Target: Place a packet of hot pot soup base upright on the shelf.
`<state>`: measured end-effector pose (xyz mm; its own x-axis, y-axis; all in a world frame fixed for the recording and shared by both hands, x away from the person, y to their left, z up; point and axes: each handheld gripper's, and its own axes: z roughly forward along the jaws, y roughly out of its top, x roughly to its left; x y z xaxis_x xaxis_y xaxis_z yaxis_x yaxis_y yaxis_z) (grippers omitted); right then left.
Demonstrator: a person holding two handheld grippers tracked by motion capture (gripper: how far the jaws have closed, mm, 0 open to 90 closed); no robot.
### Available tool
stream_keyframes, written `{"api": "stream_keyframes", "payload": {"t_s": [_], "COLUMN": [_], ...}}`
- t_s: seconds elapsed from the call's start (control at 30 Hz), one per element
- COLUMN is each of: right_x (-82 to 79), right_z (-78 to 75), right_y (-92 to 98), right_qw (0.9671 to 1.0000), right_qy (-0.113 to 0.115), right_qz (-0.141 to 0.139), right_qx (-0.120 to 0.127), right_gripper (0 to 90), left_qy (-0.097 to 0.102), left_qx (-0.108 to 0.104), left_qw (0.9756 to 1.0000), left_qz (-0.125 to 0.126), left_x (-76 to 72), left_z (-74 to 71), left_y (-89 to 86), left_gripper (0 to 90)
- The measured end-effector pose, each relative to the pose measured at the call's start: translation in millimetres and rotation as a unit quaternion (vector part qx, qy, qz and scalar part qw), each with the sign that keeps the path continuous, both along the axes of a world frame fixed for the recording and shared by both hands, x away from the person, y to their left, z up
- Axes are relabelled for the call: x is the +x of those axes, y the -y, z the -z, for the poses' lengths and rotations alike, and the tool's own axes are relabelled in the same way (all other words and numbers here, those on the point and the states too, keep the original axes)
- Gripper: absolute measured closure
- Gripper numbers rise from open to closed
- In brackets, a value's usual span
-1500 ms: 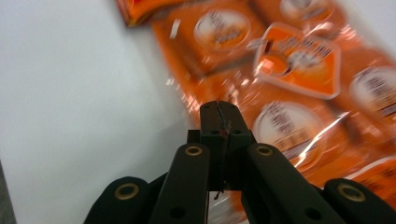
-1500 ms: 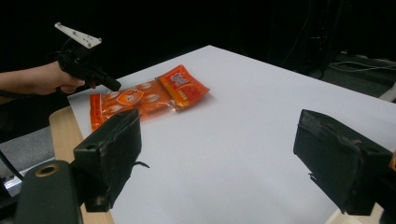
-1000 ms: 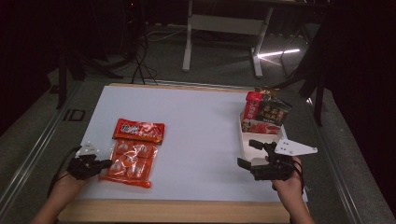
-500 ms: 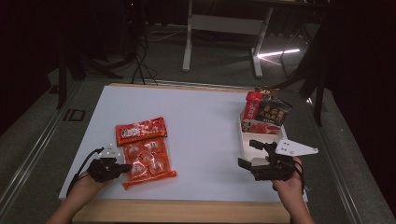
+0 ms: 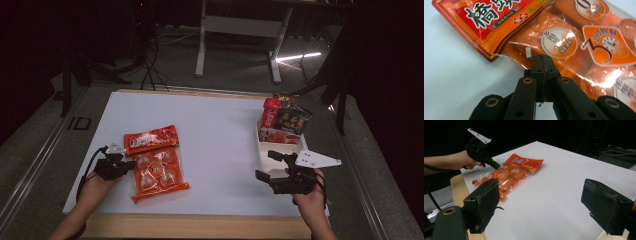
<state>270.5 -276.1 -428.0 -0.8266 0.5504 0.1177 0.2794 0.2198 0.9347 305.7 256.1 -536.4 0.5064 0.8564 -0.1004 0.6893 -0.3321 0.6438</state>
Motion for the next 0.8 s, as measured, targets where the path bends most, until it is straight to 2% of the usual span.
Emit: {"api": "stream_keyframes", "payload": {"t_s": [0.27, 0.37, 0.43, 0.47, 0.8], "right_x": [0.4, 0.6, 0.8, 0.8, 0.1], "right_z": [1.0, 1.8, 1.8, 1.8, 2.1], "right_y": [-1.8, -2.9, -2.8, -2.8, -1.0], "right_qw": [1.0, 1.0, 1.0, 1.0, 1.0], "right_qy": [-0.003, -0.004, -0.004, -0.004, -0.005], "right_qz": [-0.003, -0.003, -0.003, -0.003, -0.004], "right_qx": [0.001, -0.002, -0.001, -0.001, -0.001], "right_gripper": [15.0, 15.0, 15.0, 15.0, 14.9], "left_qy": [-0.009, -0.007, -0.007, -0.005, -0.001], "left_qx": [-0.015, -0.004, -0.004, -0.002, 0.004], "left_qw": [0.9998, 0.9998, 0.9998, 0.9995, 0.9969], "left_qz": [0.004, 0.02, 0.02, 0.031, 0.079], "left_x": [9.6, 15.2, 15.2, 19.1, 33.2], "left_z": [-0.9, -2.6, -2.6, -3.3, -4.7], "left_y": [3.8, 15.9, 15.9, 26.3, 70.1], "left_gripper": [90.0, 90.0, 90.0, 90.0, 90.0]}}
